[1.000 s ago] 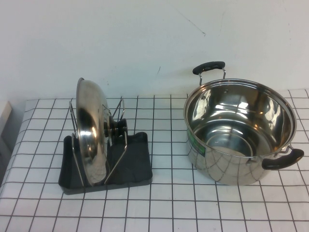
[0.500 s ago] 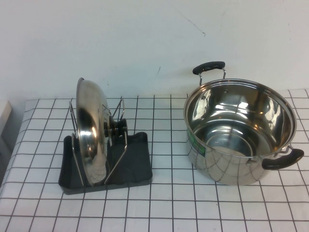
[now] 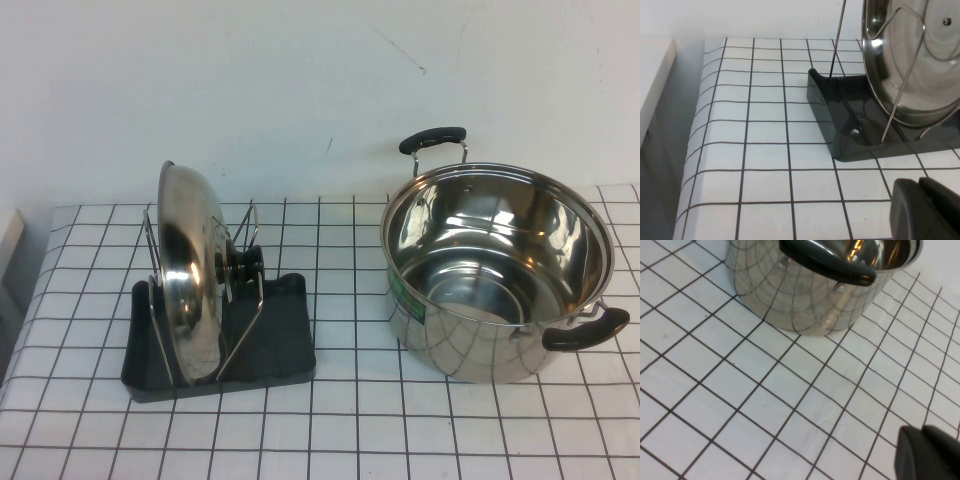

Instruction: Put pot lid on rack

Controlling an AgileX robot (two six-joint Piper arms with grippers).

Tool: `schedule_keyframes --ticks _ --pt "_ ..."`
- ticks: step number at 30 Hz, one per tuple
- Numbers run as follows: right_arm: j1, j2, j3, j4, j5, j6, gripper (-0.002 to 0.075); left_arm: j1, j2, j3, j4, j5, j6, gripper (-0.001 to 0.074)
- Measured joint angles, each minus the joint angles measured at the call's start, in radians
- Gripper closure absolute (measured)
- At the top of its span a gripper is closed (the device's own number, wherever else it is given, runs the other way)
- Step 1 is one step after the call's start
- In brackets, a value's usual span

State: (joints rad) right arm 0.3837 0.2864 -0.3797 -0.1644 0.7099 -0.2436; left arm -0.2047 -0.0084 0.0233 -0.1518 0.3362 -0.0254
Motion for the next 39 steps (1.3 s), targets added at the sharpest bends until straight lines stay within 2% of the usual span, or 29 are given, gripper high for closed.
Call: schedule_keyframes --ticks 19,24,31,39 --pt "0.0 0.0 0.0 0.0 0.0 0.0 0.0727 0.0 0.0 0.0 0.0 0.0 0.0 0.0737" --pt "0.0 0.0 0.0 0.0 0.0 0.0 0.0728 0.0 0.0 -0.002 0.063 0.0 0.0 0.0737" --pt "0.0 0.0 0.0 0.0 0.0 0.0 0.0727 0.047 0.0 -0.002 0.152 0.0 -0.053 0.0737" --pt "0.0 0.0 0.0 0.0 0.0 0.0 0.0727 0.064 0.0 -0.002 0.167 0.0 -0.099 0.0737"
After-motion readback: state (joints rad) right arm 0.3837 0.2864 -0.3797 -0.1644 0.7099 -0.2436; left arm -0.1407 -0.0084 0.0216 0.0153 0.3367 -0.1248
